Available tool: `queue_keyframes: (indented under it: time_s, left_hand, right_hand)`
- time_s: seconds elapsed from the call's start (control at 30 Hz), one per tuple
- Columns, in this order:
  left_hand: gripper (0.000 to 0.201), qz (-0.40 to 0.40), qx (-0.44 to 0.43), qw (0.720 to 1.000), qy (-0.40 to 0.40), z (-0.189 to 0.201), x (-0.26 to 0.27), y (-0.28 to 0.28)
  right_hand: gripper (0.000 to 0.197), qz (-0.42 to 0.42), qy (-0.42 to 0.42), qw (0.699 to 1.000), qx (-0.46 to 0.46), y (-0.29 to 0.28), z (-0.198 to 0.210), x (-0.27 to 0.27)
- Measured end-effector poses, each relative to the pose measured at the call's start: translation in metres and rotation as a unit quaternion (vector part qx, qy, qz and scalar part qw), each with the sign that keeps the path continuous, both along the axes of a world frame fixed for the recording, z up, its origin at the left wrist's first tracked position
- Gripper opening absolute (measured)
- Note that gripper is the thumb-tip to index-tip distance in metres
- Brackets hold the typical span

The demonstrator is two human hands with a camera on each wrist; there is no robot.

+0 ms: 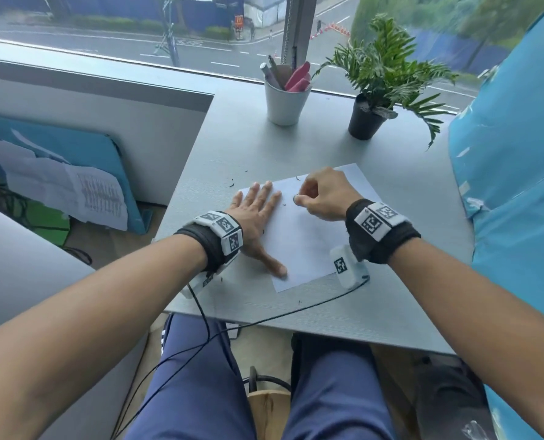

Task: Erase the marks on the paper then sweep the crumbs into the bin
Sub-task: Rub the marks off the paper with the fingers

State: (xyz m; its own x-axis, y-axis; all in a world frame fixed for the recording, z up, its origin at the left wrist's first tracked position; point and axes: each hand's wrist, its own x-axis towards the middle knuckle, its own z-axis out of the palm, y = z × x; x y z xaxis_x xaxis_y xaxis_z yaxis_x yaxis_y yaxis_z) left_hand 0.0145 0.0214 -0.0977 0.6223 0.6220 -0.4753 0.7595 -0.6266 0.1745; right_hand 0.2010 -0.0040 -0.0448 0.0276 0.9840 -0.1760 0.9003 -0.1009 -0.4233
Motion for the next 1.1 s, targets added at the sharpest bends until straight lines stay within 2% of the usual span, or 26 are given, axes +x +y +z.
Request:
queue_keyframes:
  time_s: [0.07,0.17,0.23,0.4,0.43,0.5,0.6,0.67,0.73,0.83,0.93,1.03,1.1]
  left_hand:
    - [0.163,0.0,-0.008,1.0,0.001,0.001,0.0,0.002]
    - [0.144,-0.006,-0.019,1.0,-0.002,0.006,-0.001,0.005]
    - [0.133,-0.018,-0.017,1.0,-0.004,0.01,-0.006,0.007]
    - [0.13,-0.003,0.021,0.999,0.036,0.022,-0.023,0.003]
    - [0.126,-0.022,0.048,0.998,0.032,0.024,-0.023,-0.003]
    - [0.114,-0.109,0.093,0.99,-0.002,0.028,-0.017,-0.024]
    - [0.101,-0.252,0.053,0.965,-0.043,0.021,0.003,-0.067]
    - [0.095,-0.292,0.019,0.955,-0.038,0.013,0.014,-0.082]
    - [0.089,-0.272,-0.006,0.962,-0.03,0.009,0.016,-0.074]
    - [0.088,-0.185,0.013,0.983,-0.017,0.01,0.005,-0.04]
    - [0.097,-0.085,0.035,0.996,0.018,0.011,-0.014,-0.016]
    - [0.105,0.015,0.105,0.991,0.084,0.012,-0.026,-0.012]
    - [0.105,-0.004,0.147,0.987,0.068,0.013,-0.023,-0.018]
  right_hand:
    - [0.014,-0.007,-0.043,0.999,-0.027,-0.017,0.003,0.014]
    - [0.013,-0.002,-0.102,0.992,-0.078,-0.044,-0.004,0.024]
    - [0.014,0.005,-0.096,0.992,-0.077,-0.053,-0.01,0.027]
    - [0.013,0.03,-0.077,0.994,-0.075,-0.057,-0.016,0.036]
    - [0.012,0.041,-0.076,0.994,-0.074,-0.058,-0.016,0.038]
    - [0.01,0.064,-0.068,0.993,-0.074,-0.058,-0.016,0.042]
    - [0.007,0.102,-0.066,0.99,-0.072,-0.058,-0.017,0.046]
    - [0.004,0.121,-0.072,0.987,-0.082,-0.057,-0.018,0.05]
    - [0.005,0.131,-0.076,0.984,-0.095,-0.056,-0.016,0.054]
    - [0.007,0.136,-0.069,0.983,-0.097,-0.056,-0.015,0.058]
    - [0.004,0.134,-0.058,0.985,-0.091,-0.056,-0.016,0.061]
    - [0.001,0.14,-0.056,0.985,-0.089,-0.055,-0.018,0.063]
    - [0.001,0.145,-0.055,0.984,-0.089,-0.055,-0.019,0.066]
